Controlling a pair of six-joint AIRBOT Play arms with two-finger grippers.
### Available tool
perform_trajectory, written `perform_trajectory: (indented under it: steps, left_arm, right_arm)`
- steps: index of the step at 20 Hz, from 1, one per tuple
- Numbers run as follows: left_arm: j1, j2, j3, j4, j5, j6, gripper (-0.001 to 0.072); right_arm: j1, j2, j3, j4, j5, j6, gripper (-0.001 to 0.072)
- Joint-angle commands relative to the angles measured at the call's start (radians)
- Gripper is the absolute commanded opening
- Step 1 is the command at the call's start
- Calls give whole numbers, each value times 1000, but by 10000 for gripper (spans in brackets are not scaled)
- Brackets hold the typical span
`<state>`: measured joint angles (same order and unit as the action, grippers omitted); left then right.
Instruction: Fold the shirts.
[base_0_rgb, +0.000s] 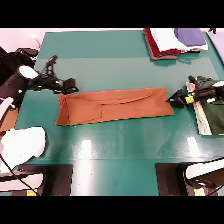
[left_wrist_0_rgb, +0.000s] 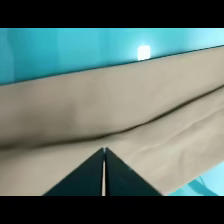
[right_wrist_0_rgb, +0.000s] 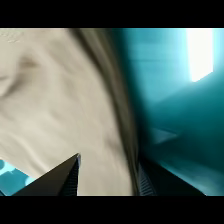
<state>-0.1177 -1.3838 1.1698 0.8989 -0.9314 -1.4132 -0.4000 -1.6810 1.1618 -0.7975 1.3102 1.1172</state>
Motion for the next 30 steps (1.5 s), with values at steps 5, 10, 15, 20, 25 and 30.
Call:
perform_trajectory:
  steps: [5,10,15,20,25,30]
  left_arm:
    - [-277,-158,66,-47,188,-56,21]
    - [-383,-341,237,-47,180,-73,21]
    - [-420,-424,280,-59,154,-79,21]
    - [-425,-428,280,-64,158,-79,21]
    - [-399,-415,313,-62,126,-79,21]
    - [-247,-231,341,47,70,-82,20]
  right_arm:
    - [118,11,100,47,-26,-26,20]
    - [161,167,292,48,96,61,20]
    - [273,286,422,47,100,117,19]
    - [422,294,527,47,96,155,19]
    - [552,294,552,55,40,196,20]
    - [671,293,551,135,-74,201,20]
